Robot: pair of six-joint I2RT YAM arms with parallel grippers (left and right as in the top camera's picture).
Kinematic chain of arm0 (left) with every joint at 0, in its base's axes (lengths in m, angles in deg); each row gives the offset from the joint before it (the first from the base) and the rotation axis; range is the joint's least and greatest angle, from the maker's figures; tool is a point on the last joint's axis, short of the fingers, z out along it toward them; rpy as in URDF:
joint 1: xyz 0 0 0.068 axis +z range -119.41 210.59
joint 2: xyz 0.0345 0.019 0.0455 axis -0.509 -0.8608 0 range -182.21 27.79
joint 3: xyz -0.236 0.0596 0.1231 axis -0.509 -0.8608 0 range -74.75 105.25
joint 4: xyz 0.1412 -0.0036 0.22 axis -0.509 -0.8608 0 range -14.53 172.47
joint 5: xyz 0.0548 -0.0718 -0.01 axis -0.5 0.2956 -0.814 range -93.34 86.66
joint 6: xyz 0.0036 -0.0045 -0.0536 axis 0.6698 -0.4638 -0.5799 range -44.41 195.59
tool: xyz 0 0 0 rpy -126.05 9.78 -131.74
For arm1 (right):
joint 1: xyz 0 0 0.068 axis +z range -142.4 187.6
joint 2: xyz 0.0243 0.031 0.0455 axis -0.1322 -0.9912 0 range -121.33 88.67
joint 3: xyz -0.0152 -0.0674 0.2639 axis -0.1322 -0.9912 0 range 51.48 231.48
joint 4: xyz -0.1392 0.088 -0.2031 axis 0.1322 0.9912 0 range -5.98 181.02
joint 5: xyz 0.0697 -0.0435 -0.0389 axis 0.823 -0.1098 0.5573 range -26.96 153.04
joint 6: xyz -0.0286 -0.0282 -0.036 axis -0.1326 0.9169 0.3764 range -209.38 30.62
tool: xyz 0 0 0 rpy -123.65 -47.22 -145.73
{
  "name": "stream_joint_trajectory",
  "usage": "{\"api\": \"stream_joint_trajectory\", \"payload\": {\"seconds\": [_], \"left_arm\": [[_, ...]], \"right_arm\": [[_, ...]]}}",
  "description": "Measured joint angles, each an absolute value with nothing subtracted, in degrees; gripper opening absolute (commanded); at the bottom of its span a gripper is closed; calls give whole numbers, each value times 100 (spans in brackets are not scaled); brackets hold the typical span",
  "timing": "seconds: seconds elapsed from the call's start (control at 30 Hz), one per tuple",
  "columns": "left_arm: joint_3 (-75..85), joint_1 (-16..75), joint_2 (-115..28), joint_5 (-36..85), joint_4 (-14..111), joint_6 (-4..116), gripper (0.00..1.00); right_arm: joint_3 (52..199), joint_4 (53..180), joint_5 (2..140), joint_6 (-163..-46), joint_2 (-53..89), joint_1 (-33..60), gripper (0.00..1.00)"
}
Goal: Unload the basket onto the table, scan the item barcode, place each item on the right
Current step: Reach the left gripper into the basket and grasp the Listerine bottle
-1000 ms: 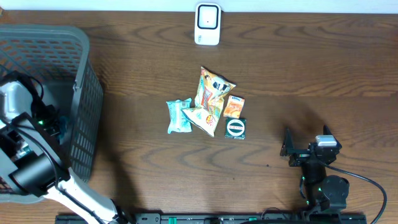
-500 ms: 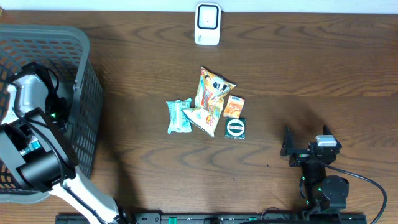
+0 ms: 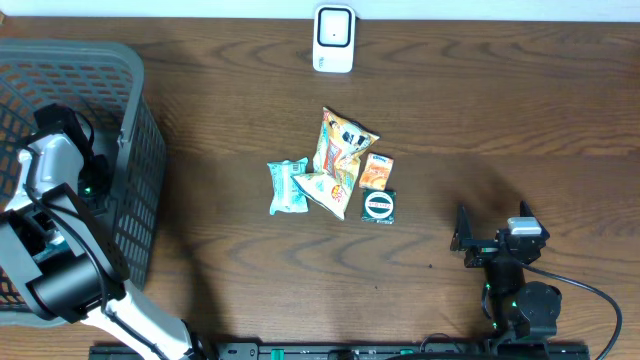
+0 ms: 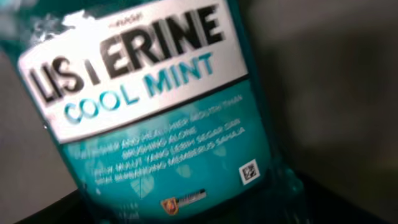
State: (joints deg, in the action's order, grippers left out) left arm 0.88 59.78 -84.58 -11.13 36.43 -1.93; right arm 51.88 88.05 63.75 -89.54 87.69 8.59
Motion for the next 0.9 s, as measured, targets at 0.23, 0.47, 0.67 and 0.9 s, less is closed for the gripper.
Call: {"api": "stream_joint_trajectory", "payload": {"seconds": [0.23, 0.47, 0.67, 0.9], "left_arm": [[86, 5972, -8415, -958, 3575, -60, 60], [53, 5978, -8299, -735, 3582, 201, 54], [-163, 5976, -8056, -451, 3606, 351, 54], [-390, 5976, -7346, -147, 3649, 360, 54]], "right_arm": [[5188, 8807, 6375, -8954, 8769, 859, 99], [5188, 8805, 6375, -8954, 8769, 859, 99], [5188, 8805, 6375, -8954, 8769, 859, 99], [5188, 8807, 6375, -8952, 8769, 859, 99]]}}
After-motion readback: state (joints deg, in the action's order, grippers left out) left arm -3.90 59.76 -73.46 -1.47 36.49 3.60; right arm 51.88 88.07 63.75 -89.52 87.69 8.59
